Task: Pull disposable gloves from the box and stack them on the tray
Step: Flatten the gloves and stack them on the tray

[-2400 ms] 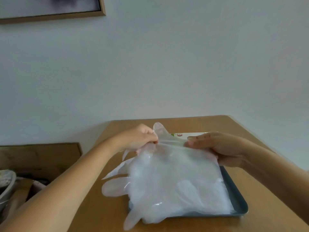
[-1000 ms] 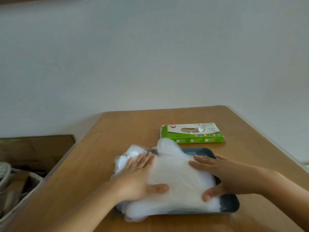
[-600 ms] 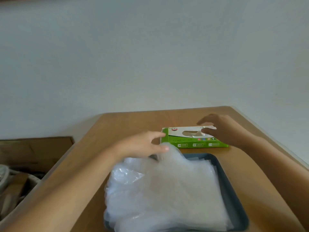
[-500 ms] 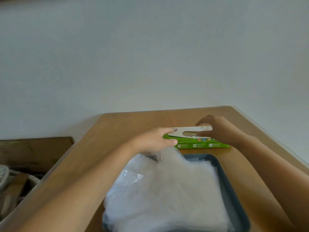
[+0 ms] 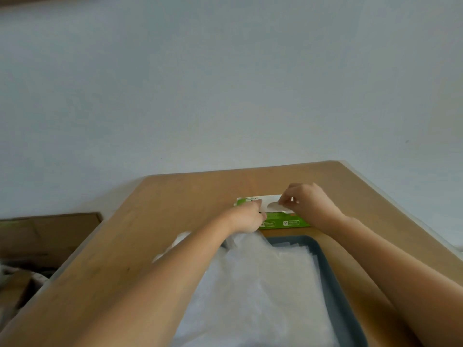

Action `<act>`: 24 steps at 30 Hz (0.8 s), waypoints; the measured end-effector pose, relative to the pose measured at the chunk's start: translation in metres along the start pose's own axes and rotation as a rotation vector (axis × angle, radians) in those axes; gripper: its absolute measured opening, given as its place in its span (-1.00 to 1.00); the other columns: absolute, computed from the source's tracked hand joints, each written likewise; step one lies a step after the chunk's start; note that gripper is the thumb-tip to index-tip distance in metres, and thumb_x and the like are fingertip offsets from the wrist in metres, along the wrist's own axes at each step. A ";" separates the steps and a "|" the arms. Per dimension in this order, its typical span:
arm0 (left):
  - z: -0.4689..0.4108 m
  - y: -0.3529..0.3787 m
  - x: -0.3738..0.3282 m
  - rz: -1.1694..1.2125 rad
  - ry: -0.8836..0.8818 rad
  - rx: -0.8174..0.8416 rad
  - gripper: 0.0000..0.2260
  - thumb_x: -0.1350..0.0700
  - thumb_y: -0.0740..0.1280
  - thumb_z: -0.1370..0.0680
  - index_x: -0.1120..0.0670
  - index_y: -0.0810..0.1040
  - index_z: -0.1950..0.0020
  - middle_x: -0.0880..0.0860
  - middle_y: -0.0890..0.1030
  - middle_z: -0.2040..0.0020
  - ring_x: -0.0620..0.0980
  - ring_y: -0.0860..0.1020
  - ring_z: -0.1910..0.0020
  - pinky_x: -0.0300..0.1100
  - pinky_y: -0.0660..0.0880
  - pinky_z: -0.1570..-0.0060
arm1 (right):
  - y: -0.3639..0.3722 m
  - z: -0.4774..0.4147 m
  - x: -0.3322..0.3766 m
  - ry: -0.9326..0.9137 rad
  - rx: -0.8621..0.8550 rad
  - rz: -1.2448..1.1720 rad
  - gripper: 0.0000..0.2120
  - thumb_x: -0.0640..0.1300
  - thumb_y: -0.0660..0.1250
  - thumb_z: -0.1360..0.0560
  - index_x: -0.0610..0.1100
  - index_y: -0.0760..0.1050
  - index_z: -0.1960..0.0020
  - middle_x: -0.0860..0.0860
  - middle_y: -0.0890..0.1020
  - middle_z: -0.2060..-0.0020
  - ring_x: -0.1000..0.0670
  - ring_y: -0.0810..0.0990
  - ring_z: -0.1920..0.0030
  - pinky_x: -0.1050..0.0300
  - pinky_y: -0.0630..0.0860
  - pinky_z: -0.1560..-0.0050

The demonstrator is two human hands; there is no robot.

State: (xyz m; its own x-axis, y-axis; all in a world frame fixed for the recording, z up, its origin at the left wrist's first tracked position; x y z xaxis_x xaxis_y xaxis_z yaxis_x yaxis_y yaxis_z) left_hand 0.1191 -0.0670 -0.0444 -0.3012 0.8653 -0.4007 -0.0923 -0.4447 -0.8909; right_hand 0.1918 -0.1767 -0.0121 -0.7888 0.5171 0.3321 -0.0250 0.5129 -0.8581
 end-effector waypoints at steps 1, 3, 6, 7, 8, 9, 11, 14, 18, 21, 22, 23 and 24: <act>-0.001 -0.001 0.003 0.005 -0.014 -0.012 -0.53 0.07 0.08 -0.67 0.10 0.09 -0.56 0.08 0.17 -0.55 0.08 0.18 -0.51 -0.20 0.18 -0.37 | 0.010 -0.002 -0.002 0.039 0.085 0.044 -0.87 -0.18 0.33 -0.51 -0.15 0.67 0.09 -0.03 0.64 0.14 -0.09 0.58 0.10 0.13 0.41 0.16; -0.001 -0.001 0.006 0.012 -0.032 -0.018 -0.54 0.10 0.11 -0.66 0.11 0.13 -0.55 0.09 0.22 -0.53 0.07 0.23 -0.48 -0.22 0.21 -0.34 | 0.024 -0.004 -0.011 0.157 0.191 0.101 -0.75 -0.03 0.33 -0.52 -0.19 0.65 0.16 -0.10 0.60 0.28 -0.11 0.53 0.23 0.11 0.35 0.32; -0.002 0.002 0.006 0.019 -0.041 -0.015 -0.54 0.08 0.13 -0.66 0.11 0.15 -0.55 0.10 0.25 -0.52 0.08 0.27 -0.45 -0.23 0.25 -0.30 | 0.029 -0.008 -0.017 0.298 0.238 0.125 -0.65 0.13 0.37 -0.48 -0.15 0.63 0.25 -0.04 0.48 0.43 -0.05 0.42 0.40 0.13 0.26 0.44; -0.002 0.002 0.005 0.023 -0.042 -0.014 -0.53 0.05 0.13 -0.66 0.10 0.13 -0.56 0.09 0.24 -0.52 0.08 0.27 -0.45 -0.23 0.26 -0.29 | 0.029 -0.009 -0.016 0.310 0.239 0.140 -0.66 0.13 0.38 -0.47 -0.13 0.61 0.27 -0.02 0.46 0.45 -0.03 0.40 0.42 0.14 0.26 0.46; -0.002 0.003 0.004 0.024 -0.046 -0.009 -0.51 0.03 0.12 -0.66 0.09 0.10 -0.56 0.09 0.22 -0.53 0.08 0.26 -0.46 -0.22 0.25 -0.29 | 0.028 -0.010 -0.014 0.310 0.227 0.151 -0.67 0.12 0.37 -0.48 -0.13 0.60 0.26 -0.02 0.48 0.44 -0.03 0.41 0.42 0.15 0.27 0.45; -0.002 0.004 0.003 0.023 -0.050 -0.003 -0.50 0.01 0.12 -0.66 0.08 0.08 -0.57 0.08 0.19 -0.54 0.08 0.25 -0.47 -0.22 0.24 -0.29 | 0.027 -0.010 -0.011 0.301 0.208 0.161 -0.67 0.11 0.35 -0.50 -0.15 0.62 0.22 -0.04 0.53 0.40 -0.06 0.46 0.37 0.15 0.30 0.41; -0.003 0.005 0.003 0.007 -0.057 0.011 -0.49 -0.01 0.11 -0.66 0.08 0.06 -0.57 0.08 0.17 -0.55 0.09 0.23 -0.47 -0.20 0.22 -0.31 | 0.026 -0.010 -0.007 0.274 0.176 0.191 -0.69 0.04 0.30 -0.53 -0.19 0.66 0.12 -0.11 0.63 0.25 -0.13 0.55 0.24 0.14 0.37 0.29; -0.003 0.006 0.004 -0.021 -0.056 0.028 -0.50 -0.01 0.09 -0.67 0.08 0.07 -0.57 0.08 0.16 -0.55 0.10 0.22 -0.48 -0.17 0.22 -0.33 | 0.024 -0.008 -0.006 0.225 0.156 0.251 -0.74 -0.10 0.19 -0.58 -0.18 0.64 0.02 -0.13 0.66 0.12 -0.15 0.58 0.13 0.07 0.44 0.17; -0.002 0.009 0.002 -0.041 -0.035 0.043 -0.50 0.00 0.03 -0.69 0.10 -0.03 -0.59 0.03 -0.03 -0.59 0.05 0.02 -0.55 -0.16 0.04 -0.44 | 0.015 -0.008 -0.008 0.153 0.114 0.335 -0.72 -0.15 0.12 -0.60 -0.16 0.60 -0.03 -0.10 0.65 0.06 -0.15 0.59 0.06 0.07 0.43 0.14; -0.004 0.011 0.000 -0.038 -0.008 0.053 -0.52 0.03 0.03 -0.69 0.07 -0.02 -0.59 0.01 -0.10 -0.59 0.02 -0.08 -0.56 -0.15 -0.08 -0.47 | 0.000 -0.008 -0.015 0.134 0.017 0.332 -0.74 -0.06 0.14 -0.62 -0.13 0.59 -0.04 -0.08 0.65 0.09 -0.14 0.60 0.07 0.07 0.47 0.13; -0.004 0.011 0.000 -0.028 -0.001 0.056 -0.53 0.03 0.03 -0.69 0.04 0.00 -0.58 0.01 -0.10 -0.59 0.02 -0.10 -0.56 -0.12 -0.10 -0.47 | -0.005 -0.008 -0.020 0.146 -0.019 0.270 -0.74 -0.05 0.18 -0.61 -0.14 0.60 -0.01 -0.08 0.66 0.13 -0.13 0.60 0.10 0.06 0.49 0.12; -0.004 0.011 0.000 -0.016 0.003 0.056 -0.54 0.04 0.04 -0.69 0.01 0.03 -0.58 0.01 -0.10 -0.59 0.03 -0.11 -0.56 -0.09 -0.11 -0.48 | -0.008 -0.007 -0.026 0.175 -0.048 0.177 -0.75 -0.06 0.21 -0.60 -0.16 0.61 0.03 -0.07 0.67 0.19 -0.11 0.60 0.14 0.05 0.51 0.12; -0.005 0.012 0.000 -0.005 0.007 0.057 -0.55 0.04 0.04 -0.69 -0.02 0.04 -0.58 0.02 -0.09 -0.59 0.04 -0.12 -0.56 -0.06 -0.12 -0.48 | -0.010 -0.006 -0.033 0.220 -0.074 0.056 -0.76 -0.07 0.24 -0.58 -0.18 0.61 0.09 -0.06 0.66 0.25 -0.10 0.61 0.19 0.03 0.53 0.13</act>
State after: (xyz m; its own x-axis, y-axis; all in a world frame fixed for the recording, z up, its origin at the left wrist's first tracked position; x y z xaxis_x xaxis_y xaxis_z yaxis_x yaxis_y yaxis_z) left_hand 0.1223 -0.0711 -0.0560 -0.2943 0.8692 -0.3974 -0.1478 -0.4522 -0.8796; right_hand 0.2215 -0.1951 -0.0120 -0.6347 0.6790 0.3688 0.0669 0.5238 -0.8492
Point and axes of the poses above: each hand's wrist, its own z-axis away from the middle knuckle, its own y-axis out of the palm, x = y × z, the point moved 8 cm from there along -z, towards the middle knuckle
